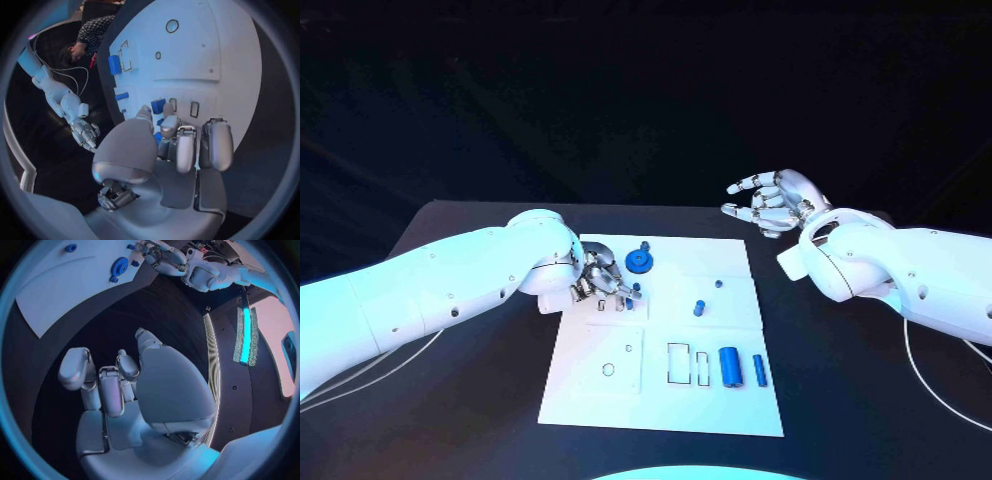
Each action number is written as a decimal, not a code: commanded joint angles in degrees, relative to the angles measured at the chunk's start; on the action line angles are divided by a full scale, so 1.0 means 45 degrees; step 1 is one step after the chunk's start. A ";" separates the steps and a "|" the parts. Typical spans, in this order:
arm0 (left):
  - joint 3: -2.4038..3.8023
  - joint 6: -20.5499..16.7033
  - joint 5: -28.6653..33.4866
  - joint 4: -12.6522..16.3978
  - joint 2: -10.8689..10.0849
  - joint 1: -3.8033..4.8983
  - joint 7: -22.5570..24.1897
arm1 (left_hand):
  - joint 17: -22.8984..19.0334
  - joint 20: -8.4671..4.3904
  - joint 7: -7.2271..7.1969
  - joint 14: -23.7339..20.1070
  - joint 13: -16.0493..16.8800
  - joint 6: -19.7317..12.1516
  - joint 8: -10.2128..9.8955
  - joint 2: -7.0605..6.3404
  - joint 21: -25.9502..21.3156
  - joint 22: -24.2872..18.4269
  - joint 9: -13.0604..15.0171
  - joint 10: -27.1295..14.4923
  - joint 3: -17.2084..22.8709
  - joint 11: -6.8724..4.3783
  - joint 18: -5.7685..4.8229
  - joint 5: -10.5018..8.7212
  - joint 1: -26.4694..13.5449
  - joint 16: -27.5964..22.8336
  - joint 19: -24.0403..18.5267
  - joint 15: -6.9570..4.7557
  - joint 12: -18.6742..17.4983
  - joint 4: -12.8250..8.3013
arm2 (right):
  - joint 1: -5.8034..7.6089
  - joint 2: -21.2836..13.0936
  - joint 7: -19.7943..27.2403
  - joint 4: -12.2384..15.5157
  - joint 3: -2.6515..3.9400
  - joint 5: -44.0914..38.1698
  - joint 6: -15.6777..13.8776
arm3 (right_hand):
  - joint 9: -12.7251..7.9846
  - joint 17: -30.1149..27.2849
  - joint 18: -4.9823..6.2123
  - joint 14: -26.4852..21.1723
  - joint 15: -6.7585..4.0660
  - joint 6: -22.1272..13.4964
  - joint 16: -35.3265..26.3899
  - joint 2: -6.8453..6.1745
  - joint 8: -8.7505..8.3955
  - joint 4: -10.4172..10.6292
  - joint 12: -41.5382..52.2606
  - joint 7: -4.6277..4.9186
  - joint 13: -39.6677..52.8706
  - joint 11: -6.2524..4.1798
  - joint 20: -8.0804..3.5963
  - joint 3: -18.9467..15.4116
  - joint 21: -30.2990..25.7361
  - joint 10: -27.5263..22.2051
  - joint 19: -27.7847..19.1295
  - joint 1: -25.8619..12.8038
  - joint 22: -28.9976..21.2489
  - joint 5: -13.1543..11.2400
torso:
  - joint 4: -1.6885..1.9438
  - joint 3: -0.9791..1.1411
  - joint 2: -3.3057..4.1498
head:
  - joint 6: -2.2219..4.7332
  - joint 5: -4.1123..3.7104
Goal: Assemble the parts on the task board
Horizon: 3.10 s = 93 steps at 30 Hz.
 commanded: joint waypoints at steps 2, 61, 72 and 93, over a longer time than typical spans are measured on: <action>0.0000 0.0250 0.0161 -0.0009 0.0058 0.0015 0.0115 | 0.3353 -0.0046 -0.0002 0.1323 -0.0002 -0.0072 0.0068 0.0023 0.0045 0.0028 0.0038 -0.0007 -0.0045 -0.0105 -0.0266 -0.0013 0.0196 0.0048 0.0032 -0.0110 -0.0008 0.0003 | -0.0004 0.0009 0.0037 -0.0003 0.0003 -0.0048 0.0205 | 0.0004 0.0601 0.0241 0.0660 -0.0031 0.0019 -0.0071 0.0101 0.0076 0.0002 -0.0029 -0.0026 0.0019 -0.0028 0.0011 0.0045 -0.0039 0.0019 -0.0091 0.0009 -0.0005 -0.0029 | 0.0011 -0.0002 -0.0001 | -0.0010 0.0005; -0.0119 -0.2583 -0.1361 0.1603 -0.1271 -0.0045 0.1163 | 0.3176 -0.0199 -0.0220 0.1269 0.0996 0.0498 0.0153 -0.3981 0.0039 0.0146 0.2515 0.1199 1.3538 -0.0389 -0.0268 0.2249 -0.1076 -0.0056 0.0051 -0.0368 0.0178 -0.2923 | -0.0030 -0.0026 -0.0157 -0.0128 -0.0002 -0.0166 0.0202 | 0.0004 0.0443 0.0276 0.0626 -0.0053 0.0040 -0.0152 0.0158 0.0155 0.0013 -0.0131 -0.0048 -0.0152 -0.0050 -0.0011 0.0104 -0.0228 -0.0065 -0.0159 -0.0056 -0.0138 -0.0036 | 0.0023 0.0008 -0.0016 | -0.0143 0.0197; -0.0243 -0.2310 -0.2055 0.1777 -0.1304 -0.0121 0.0932 | 0.3165 -0.0218 -0.0245 0.1266 0.1045 0.0571 0.0149 -0.4039 0.0053 0.0180 0.2533 0.1265 1.3557 -0.0415 -0.0275 0.2384 -0.1112 -0.0062 0.0073 -0.0391 0.0197 -0.3004 | -0.0033 -0.0025 -0.0165 -0.0127 -0.0002 -0.0189 0.0157 | 0.0003 0.0365 0.0288 0.0606 -0.0058 0.0040 -0.0189 0.0152 0.0171 0.0015 -0.0174 -0.0053 -0.0208 -0.0054 -0.0016 0.0105 -0.0288 -0.0102 -0.0184 -0.0086 -0.0181 -0.0039 | -0.0003 0.0007 0.0002 | -0.0192 0.0219; -0.0296 -0.2121 -0.2133 0.1641 -0.1078 -0.0305 0.0713 | 0.3141 -0.0247 -0.0268 0.1259 0.1104 0.0670 0.0121 -0.4112 0.0047 0.0172 0.2550 0.1337 1.3600 -0.0440 -0.0274 0.2655 -0.1178 -0.0076 0.0077 -0.0419 0.0201 -0.3106 | -0.0055 0.0000 -0.0132 -0.0158 -0.0002 -0.0507 0.0202 | -0.0007 0.0443 0.0268 0.0632 -0.0069 0.0017 -0.0172 0.0152 0.0209 0.0031 -0.0165 -0.0060 -0.0210 -0.0063 -0.0029 0.0091 -0.0230 -0.0063 -0.0123 -0.0236 -0.0126 -0.0048 | 0.0001 0.0010 0.0006 | -0.0326 0.0215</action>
